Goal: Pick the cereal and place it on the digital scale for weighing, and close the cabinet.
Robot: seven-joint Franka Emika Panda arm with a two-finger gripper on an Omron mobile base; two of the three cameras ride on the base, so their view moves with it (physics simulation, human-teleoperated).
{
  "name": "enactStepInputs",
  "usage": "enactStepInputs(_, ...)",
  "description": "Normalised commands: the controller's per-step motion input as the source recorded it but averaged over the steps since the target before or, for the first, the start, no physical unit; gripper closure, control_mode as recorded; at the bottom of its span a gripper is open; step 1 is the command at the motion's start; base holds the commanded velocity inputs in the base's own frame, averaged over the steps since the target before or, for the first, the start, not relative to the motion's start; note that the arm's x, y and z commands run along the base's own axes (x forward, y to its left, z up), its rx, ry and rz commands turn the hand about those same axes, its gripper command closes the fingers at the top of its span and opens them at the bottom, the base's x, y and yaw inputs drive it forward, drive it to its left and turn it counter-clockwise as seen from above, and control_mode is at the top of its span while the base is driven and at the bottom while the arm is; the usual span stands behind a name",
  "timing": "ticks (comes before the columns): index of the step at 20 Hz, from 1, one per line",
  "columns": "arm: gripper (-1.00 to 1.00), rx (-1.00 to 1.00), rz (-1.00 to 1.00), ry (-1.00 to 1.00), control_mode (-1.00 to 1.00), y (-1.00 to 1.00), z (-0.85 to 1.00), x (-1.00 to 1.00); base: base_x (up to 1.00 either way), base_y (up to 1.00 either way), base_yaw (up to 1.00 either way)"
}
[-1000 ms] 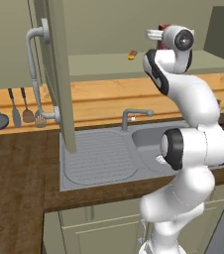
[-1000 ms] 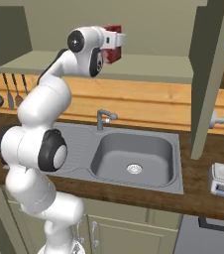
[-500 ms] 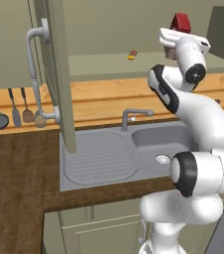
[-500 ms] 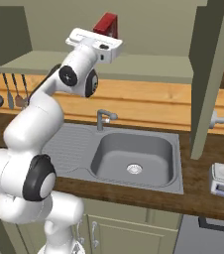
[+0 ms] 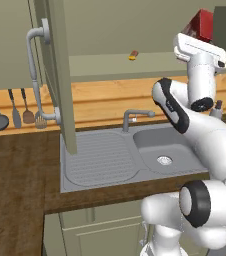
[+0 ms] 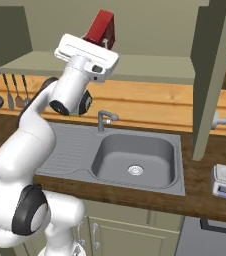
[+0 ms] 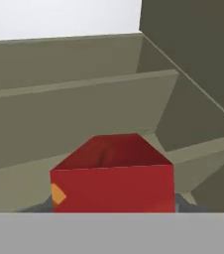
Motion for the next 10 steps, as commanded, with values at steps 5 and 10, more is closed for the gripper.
enactStepInputs(5, 1.00, 0.00, -0.17, 0.00, -1.00, 0.04, 0.01, -1.00, 0.00, 0.00, 0.00)
enactStepInputs(10, 1.00, 0.00, -0.18, 0.09, -1.00, 0.00, 0.00, -1.00, 0.00, 0.00, 0.00)
